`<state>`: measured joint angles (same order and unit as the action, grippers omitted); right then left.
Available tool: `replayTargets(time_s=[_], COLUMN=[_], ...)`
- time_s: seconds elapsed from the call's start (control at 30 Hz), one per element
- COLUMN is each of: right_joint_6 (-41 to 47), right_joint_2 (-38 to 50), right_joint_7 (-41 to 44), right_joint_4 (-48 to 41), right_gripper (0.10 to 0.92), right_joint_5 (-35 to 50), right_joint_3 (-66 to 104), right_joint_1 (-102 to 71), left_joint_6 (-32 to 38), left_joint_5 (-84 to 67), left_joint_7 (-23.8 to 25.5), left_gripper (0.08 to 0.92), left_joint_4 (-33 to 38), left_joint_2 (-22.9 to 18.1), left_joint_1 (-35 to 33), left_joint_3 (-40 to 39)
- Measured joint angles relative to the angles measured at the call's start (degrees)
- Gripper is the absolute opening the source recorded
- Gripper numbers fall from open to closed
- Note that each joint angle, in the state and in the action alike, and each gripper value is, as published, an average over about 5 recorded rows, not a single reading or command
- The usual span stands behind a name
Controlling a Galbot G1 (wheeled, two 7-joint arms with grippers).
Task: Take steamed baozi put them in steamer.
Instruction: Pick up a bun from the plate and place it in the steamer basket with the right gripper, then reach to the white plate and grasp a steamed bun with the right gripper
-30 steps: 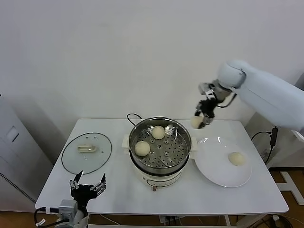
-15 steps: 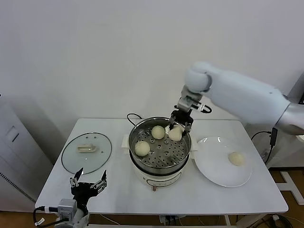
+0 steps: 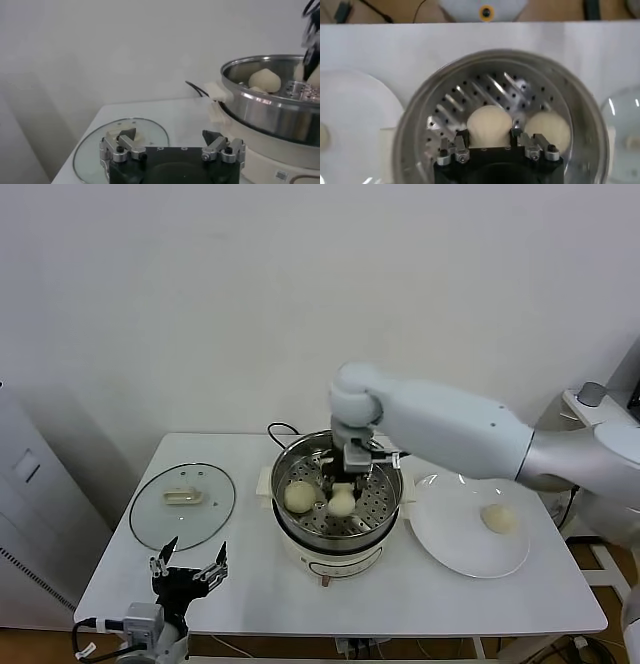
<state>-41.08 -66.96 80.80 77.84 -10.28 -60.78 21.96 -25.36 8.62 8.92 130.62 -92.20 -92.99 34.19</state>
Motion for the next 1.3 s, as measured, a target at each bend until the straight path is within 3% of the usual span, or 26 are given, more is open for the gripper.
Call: replayTargets(time_s=[0.37, 0.73, 1.03, 1.3], right_joint_6=[-1.96, 0.8, 11.15, 28.32], right_joint_2=[-1.91, -0.65, 3.27, 12.77], right_joint_7=[0.29, 2.23, 6.45, 6.8], right_joint_4=[0.28, 1.07, 0.34, -2.04], right_gripper=[0.512, 0.796, 0.822, 0.823], right_joint_5=[-1.69, 0.19, 1.26, 6.08], right_joint_3=[-0.13, 1.1, 7.74, 11.9], right_joint_1=[-2.29, -1.15, 2.32, 4.33], left_joint_6=[-0.09, -0.18, -0.77, -1.53], left_joint_5=[-0.21, -0.26, -0.33, -1.39], left_joint_7=[0.04, 0.06, 0.55, 1.24], left_gripper=[0.823, 0.823, 0.823, 0.823], left_joint_4=[-0.05, -0.27, -0.37, -0.17], left_joint_2=[0.0, 0.0, 0.0, 0.0], left_joint_1=[0.08, 0.11, 0.52, 0.98], left_joint_3=[-0.38, -0.19, -0.1, 0.24])
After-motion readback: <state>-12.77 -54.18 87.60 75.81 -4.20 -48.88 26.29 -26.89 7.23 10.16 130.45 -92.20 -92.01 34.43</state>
